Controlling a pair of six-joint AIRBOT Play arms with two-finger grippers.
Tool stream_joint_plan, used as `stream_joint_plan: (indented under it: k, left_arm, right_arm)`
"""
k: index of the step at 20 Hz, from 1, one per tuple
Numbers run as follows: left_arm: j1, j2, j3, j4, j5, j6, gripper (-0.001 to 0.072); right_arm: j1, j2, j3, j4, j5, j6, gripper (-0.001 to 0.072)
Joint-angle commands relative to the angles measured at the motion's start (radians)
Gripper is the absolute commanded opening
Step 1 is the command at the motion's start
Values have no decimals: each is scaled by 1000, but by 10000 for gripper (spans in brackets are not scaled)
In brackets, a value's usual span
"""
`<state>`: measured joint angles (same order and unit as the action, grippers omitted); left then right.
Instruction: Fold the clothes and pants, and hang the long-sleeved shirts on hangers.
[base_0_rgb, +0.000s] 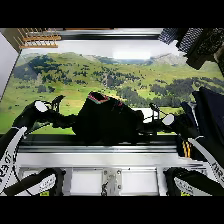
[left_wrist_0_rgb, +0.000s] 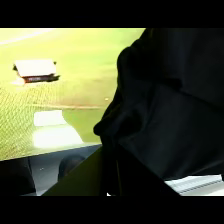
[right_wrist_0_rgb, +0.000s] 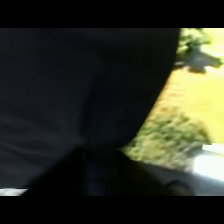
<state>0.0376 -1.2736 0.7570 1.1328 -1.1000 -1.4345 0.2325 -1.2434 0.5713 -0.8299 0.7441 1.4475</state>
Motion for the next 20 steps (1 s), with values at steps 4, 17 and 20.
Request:
stream_joint_plan:
  k: [4,17,20]
  left_arm:
    - [55,31,187,109,-101,-1,7]
    - [48,602,824,97,-12,-34,7]
    - [-7,697,830,97,29,-70,7]
  right_arm:
    - [-64,134,248,-235,154,-33,15]
    - [-348,565,913,-357,140,-14,15]
    - [-348,626,913,-380,125,-2,14]
